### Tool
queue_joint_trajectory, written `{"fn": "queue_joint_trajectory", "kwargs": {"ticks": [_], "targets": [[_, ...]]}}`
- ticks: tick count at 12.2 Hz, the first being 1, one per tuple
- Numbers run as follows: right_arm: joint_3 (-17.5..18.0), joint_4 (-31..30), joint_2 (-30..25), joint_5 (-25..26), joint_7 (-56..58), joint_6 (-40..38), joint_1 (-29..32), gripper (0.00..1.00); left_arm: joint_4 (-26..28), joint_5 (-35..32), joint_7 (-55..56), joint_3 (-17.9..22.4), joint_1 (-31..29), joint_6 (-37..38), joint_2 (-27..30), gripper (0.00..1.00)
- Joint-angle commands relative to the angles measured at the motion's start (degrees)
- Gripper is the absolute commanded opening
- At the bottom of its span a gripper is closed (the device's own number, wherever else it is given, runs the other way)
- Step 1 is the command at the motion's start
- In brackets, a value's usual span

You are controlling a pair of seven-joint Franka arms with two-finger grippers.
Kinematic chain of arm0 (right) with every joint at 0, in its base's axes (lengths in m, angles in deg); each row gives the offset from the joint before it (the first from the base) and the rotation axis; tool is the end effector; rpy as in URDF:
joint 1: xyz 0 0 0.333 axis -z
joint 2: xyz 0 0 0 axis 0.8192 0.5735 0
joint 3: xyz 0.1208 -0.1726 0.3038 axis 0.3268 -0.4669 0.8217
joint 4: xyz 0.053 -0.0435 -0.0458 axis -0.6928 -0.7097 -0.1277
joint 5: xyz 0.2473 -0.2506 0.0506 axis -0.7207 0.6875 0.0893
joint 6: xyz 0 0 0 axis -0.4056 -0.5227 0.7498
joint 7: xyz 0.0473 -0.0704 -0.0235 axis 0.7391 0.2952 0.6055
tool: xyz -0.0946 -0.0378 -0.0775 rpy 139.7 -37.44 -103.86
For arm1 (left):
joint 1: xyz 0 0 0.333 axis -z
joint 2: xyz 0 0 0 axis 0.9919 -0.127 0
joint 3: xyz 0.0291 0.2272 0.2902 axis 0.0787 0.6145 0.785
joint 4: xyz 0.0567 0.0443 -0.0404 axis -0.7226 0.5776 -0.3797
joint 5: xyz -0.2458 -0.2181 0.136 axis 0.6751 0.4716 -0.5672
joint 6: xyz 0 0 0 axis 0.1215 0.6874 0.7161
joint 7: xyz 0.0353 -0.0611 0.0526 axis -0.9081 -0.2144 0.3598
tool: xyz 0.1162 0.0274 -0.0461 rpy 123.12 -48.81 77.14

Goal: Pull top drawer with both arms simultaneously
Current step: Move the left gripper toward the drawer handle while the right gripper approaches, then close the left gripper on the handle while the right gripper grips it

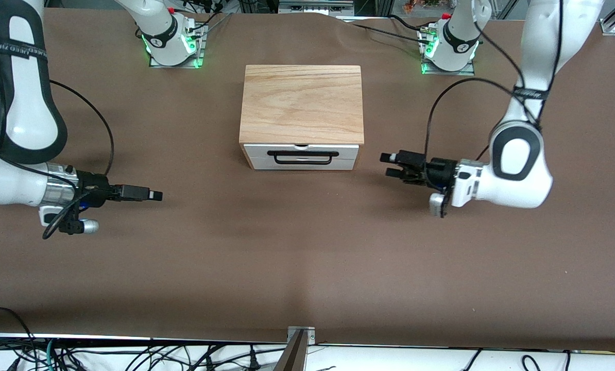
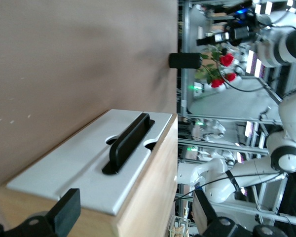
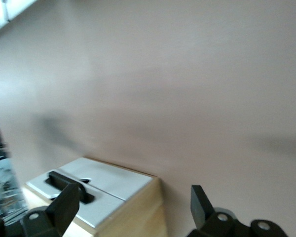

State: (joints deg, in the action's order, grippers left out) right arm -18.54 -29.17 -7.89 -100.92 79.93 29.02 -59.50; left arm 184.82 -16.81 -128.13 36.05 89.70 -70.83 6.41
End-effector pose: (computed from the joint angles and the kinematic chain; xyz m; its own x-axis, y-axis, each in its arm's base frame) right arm 0.6546 0.0720 0.4205 0.9830 -0.0422 -0.1789 -0.1486 -0.7552 -0.6385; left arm 0.5969 -0.2050 0.3374 0.9507 -0.3092 -0.0235 -0.0628 -0.2662 0.9619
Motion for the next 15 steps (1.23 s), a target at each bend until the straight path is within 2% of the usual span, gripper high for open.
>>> {"fn": "queue_joint_trajectory", "kwargs": {"ticks": [1,4,5,6,9,10,15], "targets": [[0.2,-5.4,-0.5,-9.7,5.4,0.9,0.1,1.00,-1.2,7.5,-11.3,-1.1,0.6,0.4,-6.2,1.00],[0.4,-10.5,0.5,-21.3,17.4,0.2,-0.9,1.00,-1.0,18.7,-18.7,-3.3,2.3,0.4,-11.2,0.97],[0.5,-12.2,0.9,-24.1,20.7,0.1,-1.7,1.00,-0.9,20.7,-18.8,-3.3,3.3,0.4,-11.7,0.91],[0.8,-13.7,1.3,-27.4,24.0,0.0,-2.5,1.00,-0.6,21.0,-18.8,-3.3,4.2,0.4,-11.7,0.80],[4.3,-17.5,5.5,-39.1,38.4,-1.0,-3.3,1.00,0.3,20.9,-18.7,-3.3,5.7,0.3,-11.9,0.69],[5.5,-18.1,6.4,-41.1,40.3,-1.7,-3.4,1.00,0.4,20.9,-18.3,-3.3,6.0,0.2,-11.9,0.67],[8.5,-19.4,8.0,-44.0,45.3,-1.8,-5.7,1.00,1.3,20.9,-17.7,-3.3,7.8,-2.0,-12.3,0.62]]}}
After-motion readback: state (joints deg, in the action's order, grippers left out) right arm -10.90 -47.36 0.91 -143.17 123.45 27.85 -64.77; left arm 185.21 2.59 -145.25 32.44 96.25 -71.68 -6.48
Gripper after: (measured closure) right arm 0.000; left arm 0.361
